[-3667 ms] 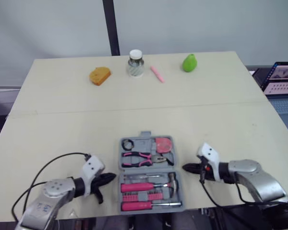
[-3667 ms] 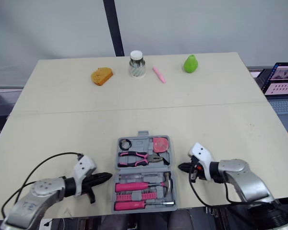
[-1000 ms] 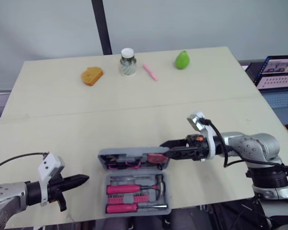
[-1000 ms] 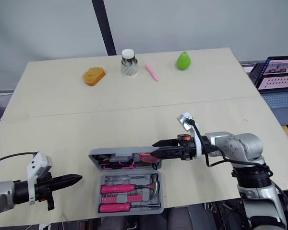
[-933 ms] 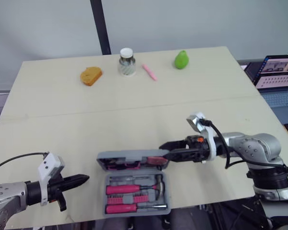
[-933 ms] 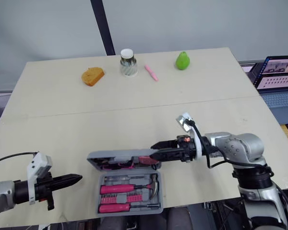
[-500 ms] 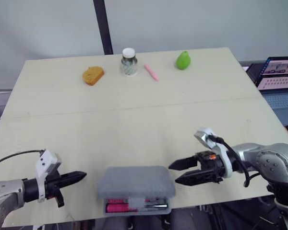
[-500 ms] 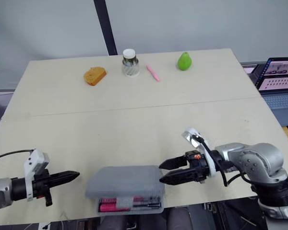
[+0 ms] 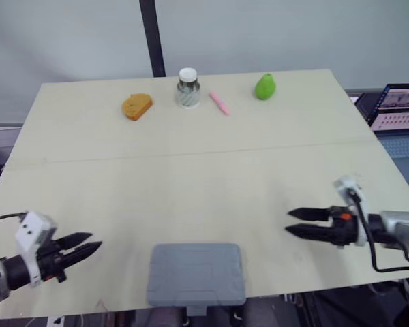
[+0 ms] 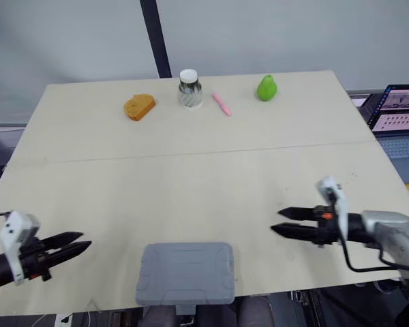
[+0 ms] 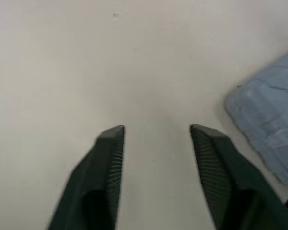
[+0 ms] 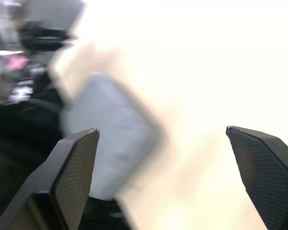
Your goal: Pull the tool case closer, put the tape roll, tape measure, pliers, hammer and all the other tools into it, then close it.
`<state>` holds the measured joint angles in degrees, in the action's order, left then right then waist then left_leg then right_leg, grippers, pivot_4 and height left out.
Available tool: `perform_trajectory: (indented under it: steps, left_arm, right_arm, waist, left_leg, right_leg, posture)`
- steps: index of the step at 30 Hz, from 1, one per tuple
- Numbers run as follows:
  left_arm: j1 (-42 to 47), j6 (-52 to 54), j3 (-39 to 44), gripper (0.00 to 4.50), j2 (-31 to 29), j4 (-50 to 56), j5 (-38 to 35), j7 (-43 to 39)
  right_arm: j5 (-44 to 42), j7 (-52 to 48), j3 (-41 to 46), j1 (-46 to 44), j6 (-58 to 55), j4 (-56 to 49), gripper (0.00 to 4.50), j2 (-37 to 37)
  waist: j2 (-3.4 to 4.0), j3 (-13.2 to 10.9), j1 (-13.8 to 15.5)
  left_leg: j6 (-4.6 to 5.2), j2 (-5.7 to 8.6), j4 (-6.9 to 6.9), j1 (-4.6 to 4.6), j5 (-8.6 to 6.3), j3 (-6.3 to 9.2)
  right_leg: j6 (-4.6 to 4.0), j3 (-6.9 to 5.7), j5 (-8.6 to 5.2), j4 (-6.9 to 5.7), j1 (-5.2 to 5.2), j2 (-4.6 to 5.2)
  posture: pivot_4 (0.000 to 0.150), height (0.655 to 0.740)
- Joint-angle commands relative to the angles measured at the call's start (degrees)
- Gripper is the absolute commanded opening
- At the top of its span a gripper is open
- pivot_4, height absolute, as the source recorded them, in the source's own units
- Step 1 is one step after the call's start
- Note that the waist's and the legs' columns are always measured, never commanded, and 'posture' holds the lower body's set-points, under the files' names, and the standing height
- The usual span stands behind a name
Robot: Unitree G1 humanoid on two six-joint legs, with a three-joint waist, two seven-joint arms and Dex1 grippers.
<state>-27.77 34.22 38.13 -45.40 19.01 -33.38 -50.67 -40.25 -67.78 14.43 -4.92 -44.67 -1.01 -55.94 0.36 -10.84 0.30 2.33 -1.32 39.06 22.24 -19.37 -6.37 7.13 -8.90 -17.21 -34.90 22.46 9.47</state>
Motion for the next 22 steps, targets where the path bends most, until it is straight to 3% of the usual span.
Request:
perform_trajectory:
  steps: [1, 10, 22]
  left_arm:
    - [-1.1, -3.4, 3.6, 4.35, 1.0, -3.0, 0.9, -1.1]
    - [4.1, -9.3, 1.1, 4.44, -0.3, -10.9, 4.6, -0.9]
    - [11.6, -11.6, -3.6, 4.44, -3.0, -17.3, 7.6, -2.6]
  right_arm:
    - [6.1, -2.2, 2.1, 1.5, 11.0, 7.8, 4.50, -1.1]
    - [14.1, -4.5, -0.7, 0.4, 23.9, 19.0, 4.50, 0.7]
    - [14.6, -2.2, 4.0, 7.8, 27.4, 17.5, 4.50, 2.3]
  waist:
    - [-0.02, 0.0, -0.3]
    - [-0.01, 0.0, -0.4]
    - [-0.01, 0.0, -0.4]
  left_leg:
    - [0.00, -0.01, 0.00, -0.03, 0.00, -0.01]
    - [-0.01, -0.06, 0.01, -0.10, 0.02, -0.11]
    - [0.00, -0.04, 0.02, -0.15, 0.03, -0.18]
  right_leg:
    - [0.00, 0.00, 0.00, -0.01, -0.01, 0.00]
    - [-0.01, 0.09, 0.00, -0.09, 0.03, 0.00]
    - [0.02, 0.13, 0.02, -0.15, -0.01, 0.00]
  posture:
    - [0.150, 0.7400]
    - [0.150, 0.7400]
    - [0.150, 0.7400]
